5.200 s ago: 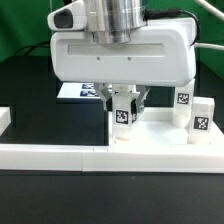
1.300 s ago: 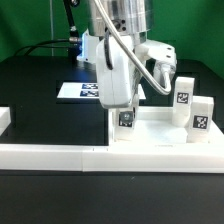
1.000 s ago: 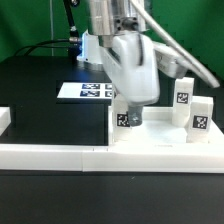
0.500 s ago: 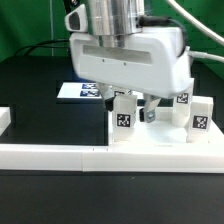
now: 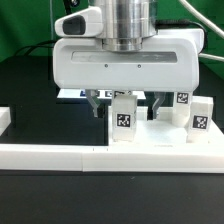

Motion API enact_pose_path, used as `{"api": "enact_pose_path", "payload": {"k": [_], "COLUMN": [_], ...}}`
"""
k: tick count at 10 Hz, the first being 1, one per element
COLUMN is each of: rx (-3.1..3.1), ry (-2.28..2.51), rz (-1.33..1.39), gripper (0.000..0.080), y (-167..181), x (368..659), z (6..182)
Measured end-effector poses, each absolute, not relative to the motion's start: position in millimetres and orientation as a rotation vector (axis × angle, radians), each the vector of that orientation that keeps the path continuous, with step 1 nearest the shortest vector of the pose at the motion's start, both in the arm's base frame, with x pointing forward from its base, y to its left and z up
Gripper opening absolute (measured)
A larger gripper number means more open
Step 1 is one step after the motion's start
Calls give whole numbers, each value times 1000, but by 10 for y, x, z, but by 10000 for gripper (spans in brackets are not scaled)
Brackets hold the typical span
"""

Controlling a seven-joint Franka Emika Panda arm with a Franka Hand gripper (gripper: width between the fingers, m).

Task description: Assemble square table

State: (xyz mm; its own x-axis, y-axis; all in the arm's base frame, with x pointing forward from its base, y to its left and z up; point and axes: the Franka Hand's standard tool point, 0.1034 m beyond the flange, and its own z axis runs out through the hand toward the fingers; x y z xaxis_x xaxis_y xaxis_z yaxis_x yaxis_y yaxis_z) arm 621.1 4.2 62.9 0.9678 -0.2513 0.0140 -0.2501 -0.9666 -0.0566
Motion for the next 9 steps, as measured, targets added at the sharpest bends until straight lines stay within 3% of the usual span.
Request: {"api": "enact_pose_path", "payload": {"k": [1, 2, 3, 9], "rx": [-3052, -3026, -3013, -2453], "ry": [457, 598, 661, 1831], "rz": [-31, -27, -25, -49], "gripper": [528, 345, 287, 287], "y": [44, 47, 46, 33], "x": [6211, 6211, 6211, 6232], "z": [628, 628, 628, 624]}}
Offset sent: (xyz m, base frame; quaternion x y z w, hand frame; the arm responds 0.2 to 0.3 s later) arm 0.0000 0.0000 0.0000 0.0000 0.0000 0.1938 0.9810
